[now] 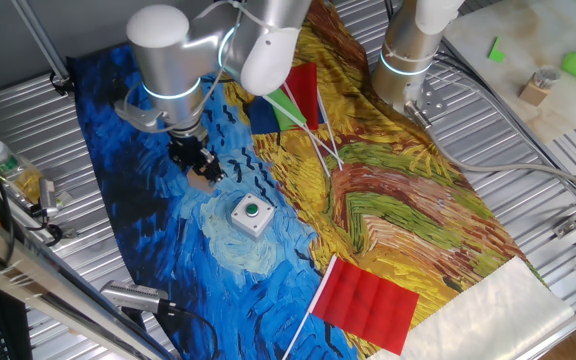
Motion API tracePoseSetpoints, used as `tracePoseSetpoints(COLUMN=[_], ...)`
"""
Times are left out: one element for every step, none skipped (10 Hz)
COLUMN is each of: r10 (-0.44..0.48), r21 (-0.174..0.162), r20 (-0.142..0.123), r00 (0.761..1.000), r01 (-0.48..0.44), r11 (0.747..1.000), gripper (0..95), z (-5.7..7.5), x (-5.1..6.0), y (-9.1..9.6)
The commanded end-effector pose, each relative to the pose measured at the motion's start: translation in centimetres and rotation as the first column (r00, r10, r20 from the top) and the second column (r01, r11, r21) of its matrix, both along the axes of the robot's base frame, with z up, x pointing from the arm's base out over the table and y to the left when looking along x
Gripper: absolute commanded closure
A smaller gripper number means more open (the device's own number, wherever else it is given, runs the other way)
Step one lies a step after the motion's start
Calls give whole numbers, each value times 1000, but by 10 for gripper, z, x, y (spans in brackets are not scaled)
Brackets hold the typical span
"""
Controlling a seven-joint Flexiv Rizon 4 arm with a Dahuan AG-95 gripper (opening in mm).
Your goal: Pick up the small block on the left and move it to the right
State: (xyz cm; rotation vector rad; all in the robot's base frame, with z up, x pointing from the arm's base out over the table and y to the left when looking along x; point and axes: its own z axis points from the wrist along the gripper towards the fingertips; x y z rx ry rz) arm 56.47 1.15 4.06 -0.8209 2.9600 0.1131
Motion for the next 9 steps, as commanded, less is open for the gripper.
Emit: tracePoseSetpoints(r10=[-22, -24, -30, -33, -36, -39, -47, -66, -77], r21=[2, -1, -4, -2, -2, -1, -2, -5, -3], r20=[0, -2, -5, -6, -6, -11, -14, -19, -16], r00=[1000, 1000, 1000, 999, 999, 999, 999, 998, 997], r01=[22, 24, 30, 33, 36, 39, 47, 66, 77], r11=[1000, 1000, 1000, 999, 999, 999, 999, 998, 997], gripper=[950, 950, 950, 950, 950, 950, 950, 950, 950], z=[0, 0, 0, 0, 0, 0, 1, 6, 8], x=[0, 0, 0, 0, 0, 0, -1, -2, -2], y=[0, 1, 1, 1, 1, 1, 1, 2, 3])
